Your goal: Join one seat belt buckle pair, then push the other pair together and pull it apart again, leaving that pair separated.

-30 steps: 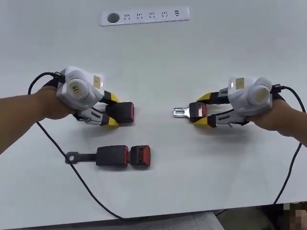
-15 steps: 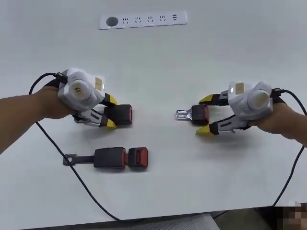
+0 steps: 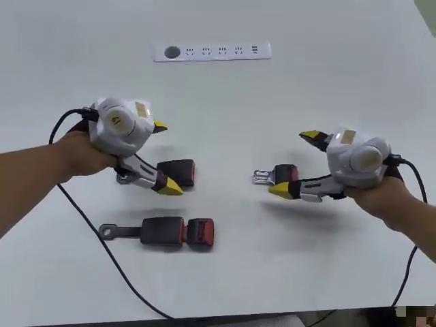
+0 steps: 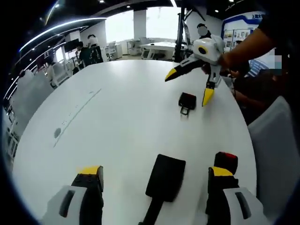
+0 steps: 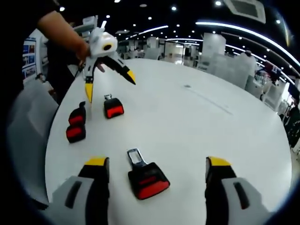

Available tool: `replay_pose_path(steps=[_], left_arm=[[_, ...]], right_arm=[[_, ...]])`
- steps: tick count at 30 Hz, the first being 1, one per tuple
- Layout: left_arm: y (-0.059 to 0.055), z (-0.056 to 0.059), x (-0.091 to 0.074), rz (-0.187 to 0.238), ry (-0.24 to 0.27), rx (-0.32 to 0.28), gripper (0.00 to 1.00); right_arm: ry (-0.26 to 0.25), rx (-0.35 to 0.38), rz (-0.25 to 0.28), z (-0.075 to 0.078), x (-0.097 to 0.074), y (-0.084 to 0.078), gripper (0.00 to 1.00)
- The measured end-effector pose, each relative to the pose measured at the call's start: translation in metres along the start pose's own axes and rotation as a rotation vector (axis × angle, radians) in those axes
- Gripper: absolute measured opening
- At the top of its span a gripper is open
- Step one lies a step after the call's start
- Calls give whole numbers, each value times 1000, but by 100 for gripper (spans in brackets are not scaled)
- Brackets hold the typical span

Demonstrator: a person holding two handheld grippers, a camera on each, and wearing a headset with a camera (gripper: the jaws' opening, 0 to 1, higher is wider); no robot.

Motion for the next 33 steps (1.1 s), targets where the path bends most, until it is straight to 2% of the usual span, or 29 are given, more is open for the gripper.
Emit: replay_pose_path(steps=[5,10,12,14,16,21,23,28,31,33], left_arm=[[-10,14,-27,33,49,-32,98],[-17,32,-52,79,99,-49,100],[-19,38,-62,115,128,-74,100],[-21,43,-70,126,160,-73,100],[-23,50,-79,181,189,-109,100],[-35,70,-93,243,233,-151,100],[-45,77,-97,246,248,-174,100],[-63,95,-106,275,258,-222,100],[-73,102,-110,270,248,-217,100],[-77,107,-113,285,242,-227,100]], right_arm=[[-29,-7,16,-18,-7,3,93],[-67,-8,43,-30,-20,13,93],[-77,-4,70,-35,-26,19,93],[-89,-11,74,-39,-30,22,94],[-102,10,85,-44,-34,25,95],[-137,47,117,-59,-46,29,95],[-145,65,124,-66,-51,27,96],[-142,72,115,-82,-60,19,97],[-129,55,100,-91,-66,14,100],[-112,34,92,-95,-69,12,100]])
Point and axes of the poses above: the centre of the closed fingertips' face, and the gripper's own axes: x roughly forward along the fingers, z roughly to its right, y roughly out of its top, the point moved 7 cm from there along -x, roughly backward along the fingers, and after that the axes turned 7 degrees about -y, right-handed, at the moved point
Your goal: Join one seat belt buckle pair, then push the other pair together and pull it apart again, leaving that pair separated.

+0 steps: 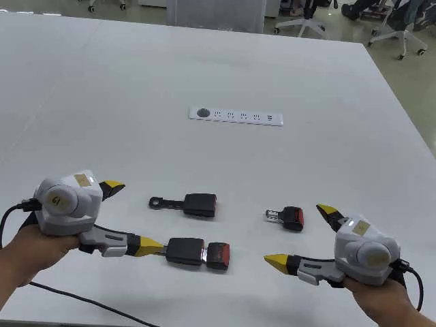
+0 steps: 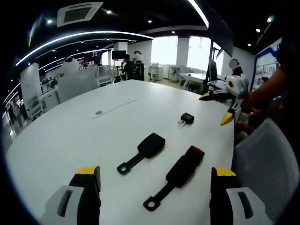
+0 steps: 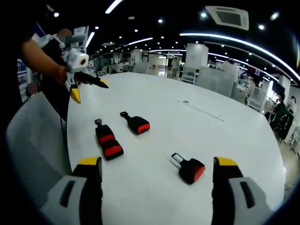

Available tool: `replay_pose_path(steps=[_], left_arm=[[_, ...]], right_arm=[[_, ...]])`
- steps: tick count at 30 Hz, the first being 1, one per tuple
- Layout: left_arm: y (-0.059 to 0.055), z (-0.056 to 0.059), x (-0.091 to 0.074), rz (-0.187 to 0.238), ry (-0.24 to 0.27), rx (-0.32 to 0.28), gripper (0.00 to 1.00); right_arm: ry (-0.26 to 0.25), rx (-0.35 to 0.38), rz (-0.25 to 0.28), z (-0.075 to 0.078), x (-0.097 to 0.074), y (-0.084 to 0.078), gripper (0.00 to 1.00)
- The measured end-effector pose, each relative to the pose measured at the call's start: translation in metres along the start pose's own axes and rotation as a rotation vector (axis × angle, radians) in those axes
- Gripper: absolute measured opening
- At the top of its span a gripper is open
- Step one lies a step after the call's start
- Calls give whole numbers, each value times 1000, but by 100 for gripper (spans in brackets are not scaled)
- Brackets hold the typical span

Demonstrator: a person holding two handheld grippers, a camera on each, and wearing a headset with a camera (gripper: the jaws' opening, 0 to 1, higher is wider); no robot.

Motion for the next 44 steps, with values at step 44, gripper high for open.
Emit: replay_pose_path(steps=[44], left_arm=[[-22,12,-30,8,-34,9,100]], right_arm=[[60,-12,-27,-21,-19,-7,100]])
Point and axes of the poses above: the centre of the closed fingertips' face, and the gripper's own axes: x roughly forward along the fingers, z roughly to its right, y roughly out of its top, the point moved 7 cm from there along -x, roughly backward along the fingers, and after that the axes turned 7 degrees about -y, right-handed, at the moved point
